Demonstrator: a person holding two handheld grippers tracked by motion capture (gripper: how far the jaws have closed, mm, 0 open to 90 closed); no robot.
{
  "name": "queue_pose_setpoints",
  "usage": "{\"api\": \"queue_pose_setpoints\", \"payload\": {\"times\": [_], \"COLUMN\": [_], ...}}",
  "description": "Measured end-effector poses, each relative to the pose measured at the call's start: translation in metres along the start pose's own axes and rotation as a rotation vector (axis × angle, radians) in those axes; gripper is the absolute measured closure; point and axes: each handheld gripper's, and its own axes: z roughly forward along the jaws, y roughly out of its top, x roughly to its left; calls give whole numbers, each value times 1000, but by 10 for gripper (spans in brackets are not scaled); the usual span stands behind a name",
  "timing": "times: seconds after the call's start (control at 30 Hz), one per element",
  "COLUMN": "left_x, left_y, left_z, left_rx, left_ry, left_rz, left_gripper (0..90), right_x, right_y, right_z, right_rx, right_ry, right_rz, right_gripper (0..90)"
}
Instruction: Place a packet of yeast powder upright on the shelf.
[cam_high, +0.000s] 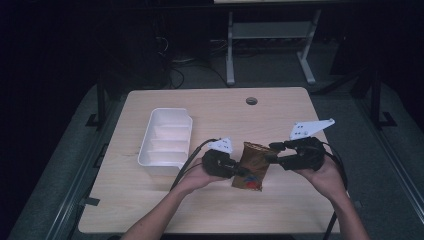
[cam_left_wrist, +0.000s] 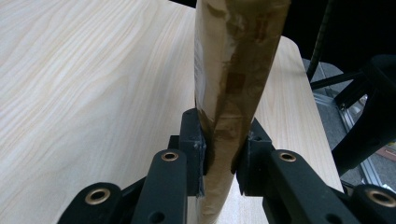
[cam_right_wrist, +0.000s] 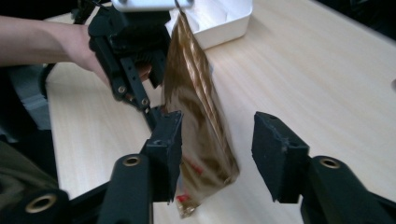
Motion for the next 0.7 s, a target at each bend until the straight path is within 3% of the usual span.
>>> {"api": "queue_pose_setpoints", "payload": {"times": [0.13,0.4,0.47,0.7], "left_x": [2,1,0,3], "left_y": [-3,-4,-4,-7], "left_z": [-2,-3,-3,-6], "left_rx": [-10,-17,-16,-16], "left_ry": [-6,-12,-11,9], "left_rz": [-13,-12,-13,-32], "left_gripper": [755,755,755,748], "right_x": [-7,-10,-10,-6], "right_y": [-18,-32,-34,-31], "right_z": [13,40,48,53], "right_rx": [4,31,23,3], "right_ry": [35,72,113,117], "right_rz": [44,88,99,76], "right_gripper": [464,484,535,700]}}
